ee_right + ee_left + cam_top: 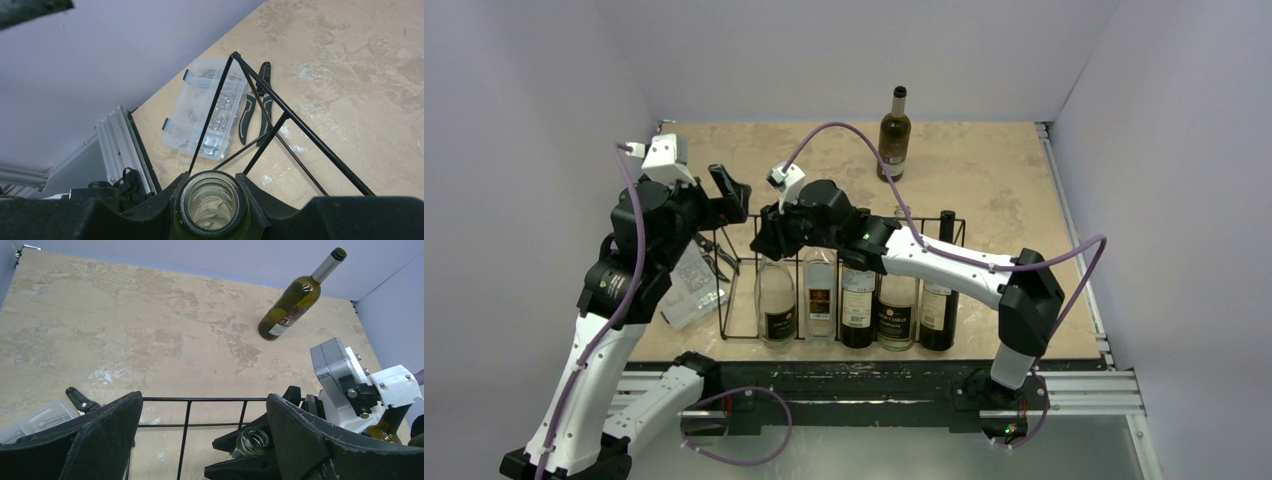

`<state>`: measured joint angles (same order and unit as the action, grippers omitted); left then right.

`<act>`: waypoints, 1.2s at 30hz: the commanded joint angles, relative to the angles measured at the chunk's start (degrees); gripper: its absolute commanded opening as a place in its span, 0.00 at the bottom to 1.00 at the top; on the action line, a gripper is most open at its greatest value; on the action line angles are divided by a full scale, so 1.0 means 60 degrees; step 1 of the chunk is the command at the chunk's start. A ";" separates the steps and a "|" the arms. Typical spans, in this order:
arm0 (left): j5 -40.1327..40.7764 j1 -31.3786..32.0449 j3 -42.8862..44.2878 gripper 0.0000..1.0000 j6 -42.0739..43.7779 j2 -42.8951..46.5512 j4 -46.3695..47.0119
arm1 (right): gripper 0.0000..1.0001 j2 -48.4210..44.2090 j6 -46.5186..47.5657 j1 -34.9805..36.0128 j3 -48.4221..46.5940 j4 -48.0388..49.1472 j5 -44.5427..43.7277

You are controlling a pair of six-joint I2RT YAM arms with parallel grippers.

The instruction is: Put the wine bottle on the wine rack

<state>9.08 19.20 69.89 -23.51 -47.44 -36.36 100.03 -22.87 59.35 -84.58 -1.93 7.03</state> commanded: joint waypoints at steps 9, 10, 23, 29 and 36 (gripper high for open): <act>0.0167 0.0022 0.0071 0.94 -0.0142 0.0517 0.0387 | 0.00 0.0303 -0.0412 0.0025 -0.0416 0.0763 -0.0017; 0.0233 0.0022 -0.0015 0.95 -0.0140 0.0580 0.0451 | 0.00 0.0350 -0.0446 0.0025 -0.0506 0.0663 -0.0047; 0.0600 0.0022 -0.0120 0.94 -0.0140 0.0739 0.0425 | 0.13 0.0557 -0.0863 0.0025 -0.0745 0.0235 -0.1009; 0.0616 0.0022 -0.0106 0.93 -0.0133 0.0774 0.0382 | 0.26 0.0788 -0.0924 0.0025 -0.0921 0.0044 -0.1142; 0.0472 0.0022 -0.0157 0.92 -0.0120 0.0773 0.0459 | 0.36 0.0956 -0.1108 0.0025 -0.0862 -0.0099 -0.1435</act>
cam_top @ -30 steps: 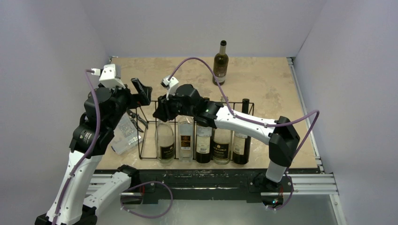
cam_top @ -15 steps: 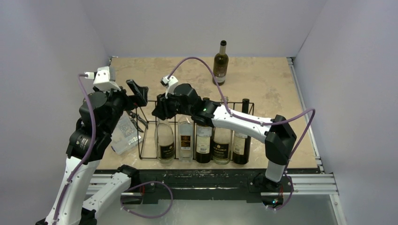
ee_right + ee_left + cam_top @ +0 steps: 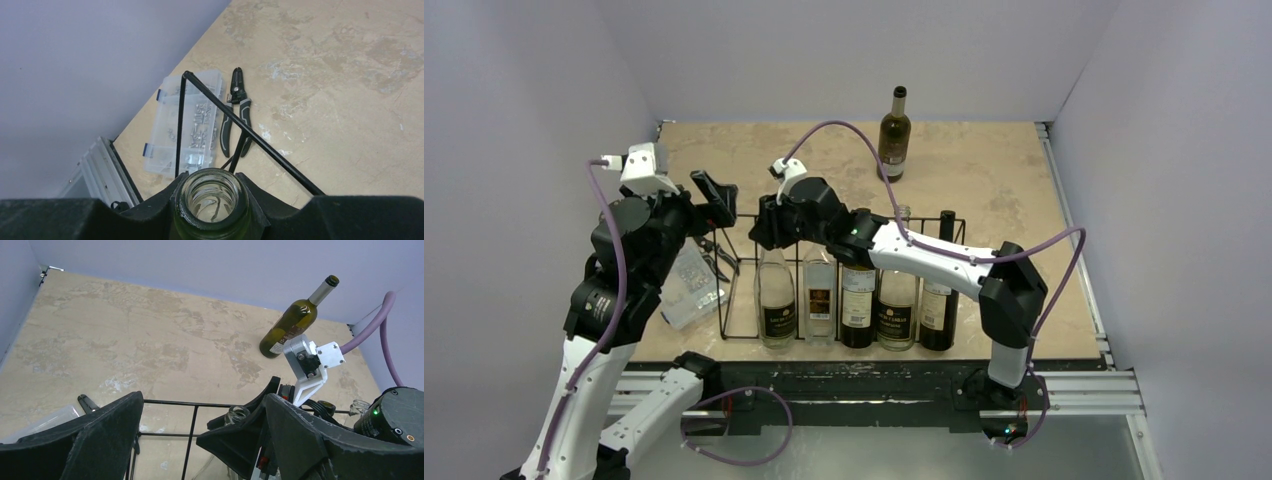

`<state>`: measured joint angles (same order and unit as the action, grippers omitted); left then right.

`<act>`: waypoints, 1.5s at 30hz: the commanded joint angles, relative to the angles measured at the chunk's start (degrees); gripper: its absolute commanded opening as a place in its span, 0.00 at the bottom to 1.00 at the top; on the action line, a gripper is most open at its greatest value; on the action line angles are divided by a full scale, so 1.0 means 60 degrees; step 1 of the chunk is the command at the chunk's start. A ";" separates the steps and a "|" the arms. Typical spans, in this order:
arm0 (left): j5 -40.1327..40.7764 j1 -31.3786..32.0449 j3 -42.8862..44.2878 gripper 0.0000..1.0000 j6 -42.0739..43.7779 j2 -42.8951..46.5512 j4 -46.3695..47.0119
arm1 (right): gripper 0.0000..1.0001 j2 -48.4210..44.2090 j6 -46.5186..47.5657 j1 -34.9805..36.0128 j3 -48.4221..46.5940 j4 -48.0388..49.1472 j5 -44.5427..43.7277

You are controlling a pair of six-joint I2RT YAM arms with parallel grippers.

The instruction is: Put the wine bottle on the wine rack

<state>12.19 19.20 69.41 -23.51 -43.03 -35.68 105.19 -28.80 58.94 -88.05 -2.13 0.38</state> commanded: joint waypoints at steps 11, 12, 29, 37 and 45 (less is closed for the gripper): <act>-0.0126 0.0022 -0.0018 0.91 -0.0081 0.0063 0.0329 | 0.50 0.0252 -0.0239 0.0093 -0.0165 -0.0250 -0.0739; -0.0163 0.0022 -0.0073 0.91 -0.0078 0.0077 0.0381 | 0.51 0.0241 -0.0240 0.0094 -0.0180 -0.0334 -0.0831; -0.0239 0.0022 -0.0021 0.90 -0.0059 0.0054 0.0351 | 0.75 -0.0155 -0.0393 0.0094 -0.0364 -0.0948 -0.1261; -0.0254 0.0022 -0.0075 0.89 -0.0066 0.0082 0.0383 | 0.81 -0.0558 -0.0810 0.0123 -0.0428 -0.1631 -0.1682; -0.0293 0.0022 -0.0081 0.89 -0.0083 0.0032 0.0398 | 0.83 -0.0832 -0.0884 0.0167 -0.0698 -0.2443 -0.2275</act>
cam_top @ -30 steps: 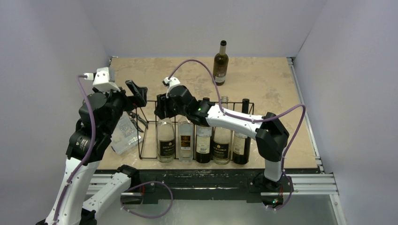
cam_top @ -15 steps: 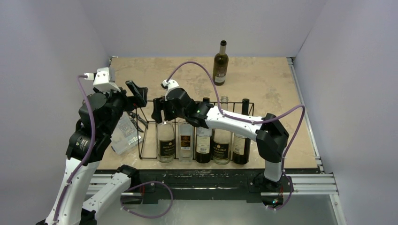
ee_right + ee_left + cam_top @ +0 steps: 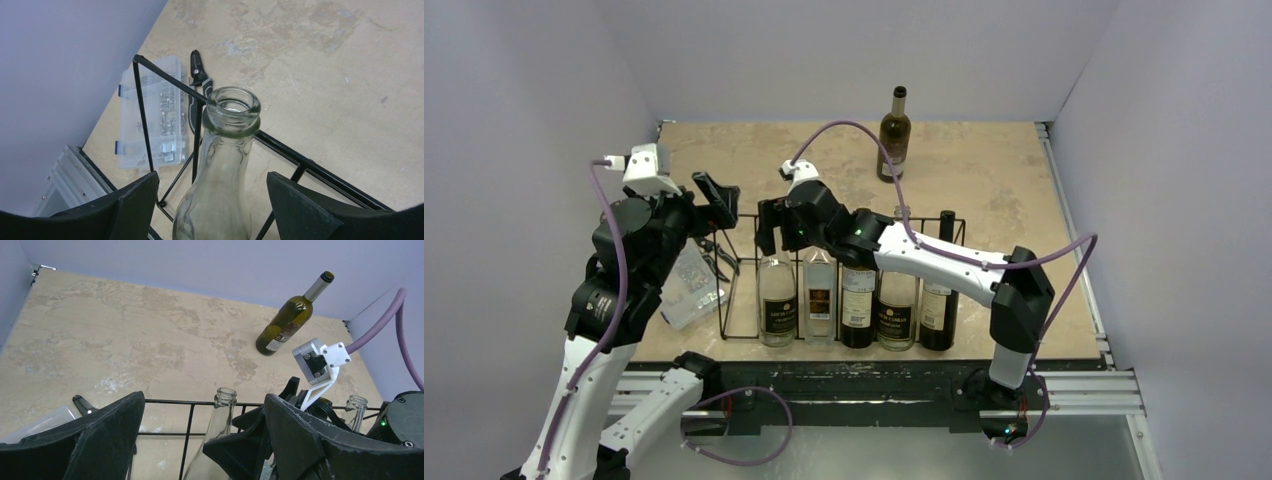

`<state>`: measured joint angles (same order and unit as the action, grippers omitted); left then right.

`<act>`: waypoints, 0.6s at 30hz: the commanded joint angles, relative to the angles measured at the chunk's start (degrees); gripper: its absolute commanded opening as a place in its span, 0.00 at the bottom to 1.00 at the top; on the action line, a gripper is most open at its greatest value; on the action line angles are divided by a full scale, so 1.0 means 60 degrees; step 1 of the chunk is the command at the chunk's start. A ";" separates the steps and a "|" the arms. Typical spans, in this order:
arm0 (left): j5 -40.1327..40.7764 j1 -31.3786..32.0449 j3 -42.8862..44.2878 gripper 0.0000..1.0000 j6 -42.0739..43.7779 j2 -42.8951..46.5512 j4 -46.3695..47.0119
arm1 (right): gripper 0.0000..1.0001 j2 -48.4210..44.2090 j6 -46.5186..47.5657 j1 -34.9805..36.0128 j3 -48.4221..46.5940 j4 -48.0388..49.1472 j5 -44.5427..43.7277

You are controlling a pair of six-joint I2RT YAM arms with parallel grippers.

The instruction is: Put the wine bottle on the wine rack

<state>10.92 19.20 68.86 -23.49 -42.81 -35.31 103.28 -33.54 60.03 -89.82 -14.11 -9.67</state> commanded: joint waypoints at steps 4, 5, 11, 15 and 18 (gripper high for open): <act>-0.0058 0.0022 0.0033 0.89 -0.0084 -0.0029 0.0293 | 0.83 -0.0783 0.0038 0.0052 -0.0302 -0.0352 -0.0409; -0.0061 0.0022 0.0013 0.89 -0.0085 -0.0016 0.0314 | 0.83 -0.0858 0.0143 0.0070 -0.0306 -0.0301 -0.0355; -0.0116 0.0022 0.0069 0.89 -0.0094 -0.0116 0.0253 | 0.82 -0.1361 0.0821 0.0088 0.0005 0.0324 0.0033; -0.0063 0.0022 0.0033 0.89 -0.0092 -0.0129 0.0276 | 0.82 -0.1643 0.1056 0.0088 0.0239 0.0587 0.0318; -0.0089 0.0022 0.0103 0.89 -0.0103 -0.0136 0.0209 | 0.83 -0.1946 0.1239 0.0088 0.0546 0.0982 0.0421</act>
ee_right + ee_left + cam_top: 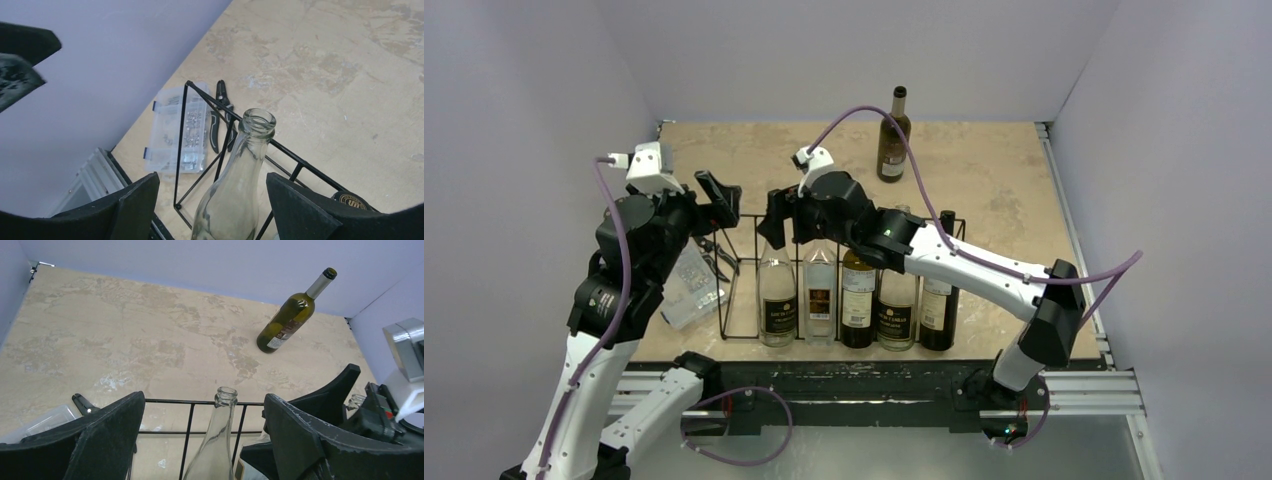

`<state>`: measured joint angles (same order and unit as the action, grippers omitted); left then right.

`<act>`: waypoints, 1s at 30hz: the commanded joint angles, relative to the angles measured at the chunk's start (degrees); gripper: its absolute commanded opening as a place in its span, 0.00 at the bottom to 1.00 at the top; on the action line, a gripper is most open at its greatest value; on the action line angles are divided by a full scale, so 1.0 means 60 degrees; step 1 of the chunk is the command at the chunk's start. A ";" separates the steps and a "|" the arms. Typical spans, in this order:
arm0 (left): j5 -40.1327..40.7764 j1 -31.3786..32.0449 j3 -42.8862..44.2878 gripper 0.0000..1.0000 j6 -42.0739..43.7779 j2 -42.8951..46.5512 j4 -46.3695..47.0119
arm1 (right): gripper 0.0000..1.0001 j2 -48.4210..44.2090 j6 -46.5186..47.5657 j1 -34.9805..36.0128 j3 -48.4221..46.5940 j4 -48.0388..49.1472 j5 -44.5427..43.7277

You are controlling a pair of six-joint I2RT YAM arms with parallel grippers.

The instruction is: Put the wine bottle on the wine rack

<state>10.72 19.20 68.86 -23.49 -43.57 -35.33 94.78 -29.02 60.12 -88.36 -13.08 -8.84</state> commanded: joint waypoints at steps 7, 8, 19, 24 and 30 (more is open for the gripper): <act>-0.0131 0.0022 0.0048 0.88 -0.0094 -0.0103 0.0284 | 0.85 -0.1310 0.1112 0.0073 0.0692 0.1348 -0.0030; -0.0089 0.0022 0.0029 0.88 -0.0091 -0.0137 0.0288 | 0.86 -0.1379 0.1216 0.0073 0.0704 0.1384 -0.0221; 0.0038 0.0022 0.0098 0.88 -0.0028 -0.0188 0.0202 | 0.92 -0.1419 0.2464 -0.0071 -0.0213 0.0756 -0.2106; 0.0000 0.0022 0.0096 0.88 -0.0031 -0.0220 0.0211 | 0.96 -0.1794 0.2704 -0.0472 -0.0021 0.0908 -0.2695; 0.0033 0.0022 0.0097 0.88 -0.0026 -0.0209 0.0205 | 0.98 -0.1965 0.2952 -0.1481 -0.0072 0.0797 -0.2689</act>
<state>10.72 19.20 68.77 -23.46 -45.08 -35.51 85.36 -13.78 55.11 -87.15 -9.21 -22.44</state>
